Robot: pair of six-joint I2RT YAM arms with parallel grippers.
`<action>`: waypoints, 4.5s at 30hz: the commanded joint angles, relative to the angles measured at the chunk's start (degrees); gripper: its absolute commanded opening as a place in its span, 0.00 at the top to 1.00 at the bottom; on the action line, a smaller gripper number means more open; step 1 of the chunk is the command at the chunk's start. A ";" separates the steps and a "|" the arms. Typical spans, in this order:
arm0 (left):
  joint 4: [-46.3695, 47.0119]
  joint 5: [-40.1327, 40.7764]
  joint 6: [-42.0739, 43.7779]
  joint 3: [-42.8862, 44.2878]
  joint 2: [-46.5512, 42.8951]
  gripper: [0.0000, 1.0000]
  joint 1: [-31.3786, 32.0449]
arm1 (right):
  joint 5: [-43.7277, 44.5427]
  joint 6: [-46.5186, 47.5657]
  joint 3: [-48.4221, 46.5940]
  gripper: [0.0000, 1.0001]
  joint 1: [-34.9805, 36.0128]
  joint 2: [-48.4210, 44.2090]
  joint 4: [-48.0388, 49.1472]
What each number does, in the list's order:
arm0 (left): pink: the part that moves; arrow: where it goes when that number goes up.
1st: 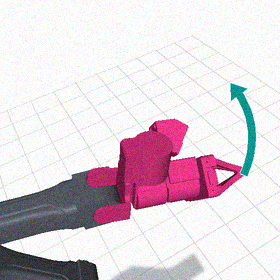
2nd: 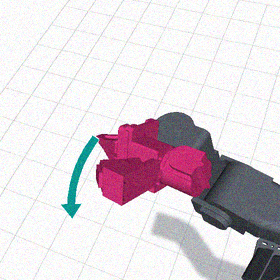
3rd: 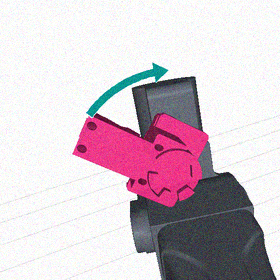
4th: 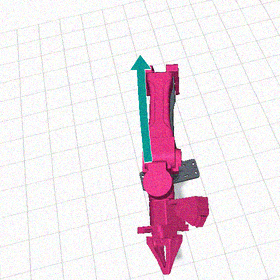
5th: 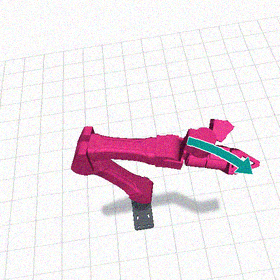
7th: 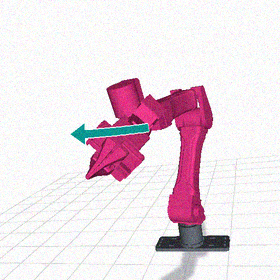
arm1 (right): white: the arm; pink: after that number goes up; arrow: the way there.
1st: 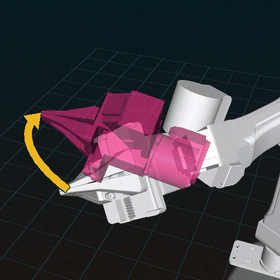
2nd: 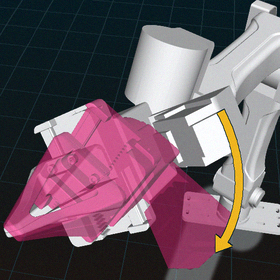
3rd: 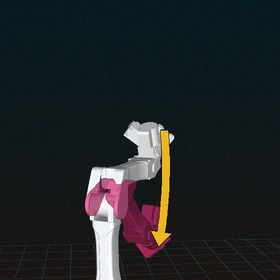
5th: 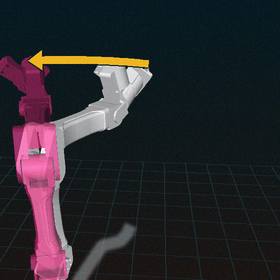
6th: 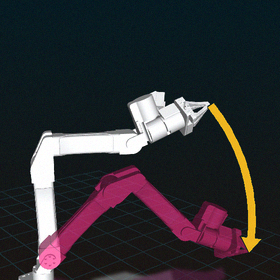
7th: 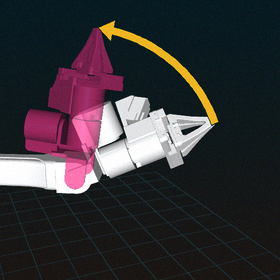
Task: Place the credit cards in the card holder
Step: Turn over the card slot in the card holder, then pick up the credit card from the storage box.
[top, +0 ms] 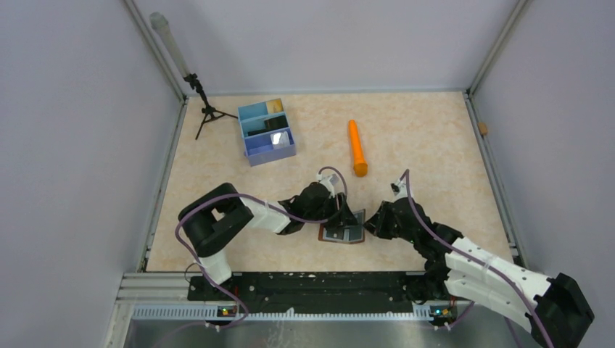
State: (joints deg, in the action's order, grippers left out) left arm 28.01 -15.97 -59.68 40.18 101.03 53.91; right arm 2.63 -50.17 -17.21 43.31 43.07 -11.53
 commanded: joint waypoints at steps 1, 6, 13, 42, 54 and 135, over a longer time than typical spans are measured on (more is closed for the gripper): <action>-1.12 0.95 2.22 -0.64 -2.52 0.45 0.93 | -3.75 -0.88 0.46 1.00 -0.24 -1.46 7.24; -1.47 2.33 3.75 -2.31 -5.71 0.40 0.93 | -4.23 -1.02 0.59 1.00 -0.24 -2.96 8.09; -1.93 2.27 5.65 -2.94 -8.08 0.32 1.01 | -4.48 -1.23 0.07 1.00 -0.23 -4.04 8.48; -2.75 5.61 7.97 -5.92 -12.97 0.32 1.34 | -2.90 -1.53 -0.60 1.00 -0.24 -4.49 6.14; -13.71 10.74 10.96 -3.14 -15.43 0.35 1.72 | -1.58 -1.56 -0.37 1.00 -0.24 -4.46 5.81; -54.05 26.04 21.23 17.14 -26.11 0.02 -4.28 | 24.04 1.46 -12.54 0.35 -0.27 -2.59 -23.56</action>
State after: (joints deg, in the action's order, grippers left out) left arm -21.08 14.76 -45.10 50.89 82.06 56.29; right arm 18.33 -51.75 -22.68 43.31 40.51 -28.49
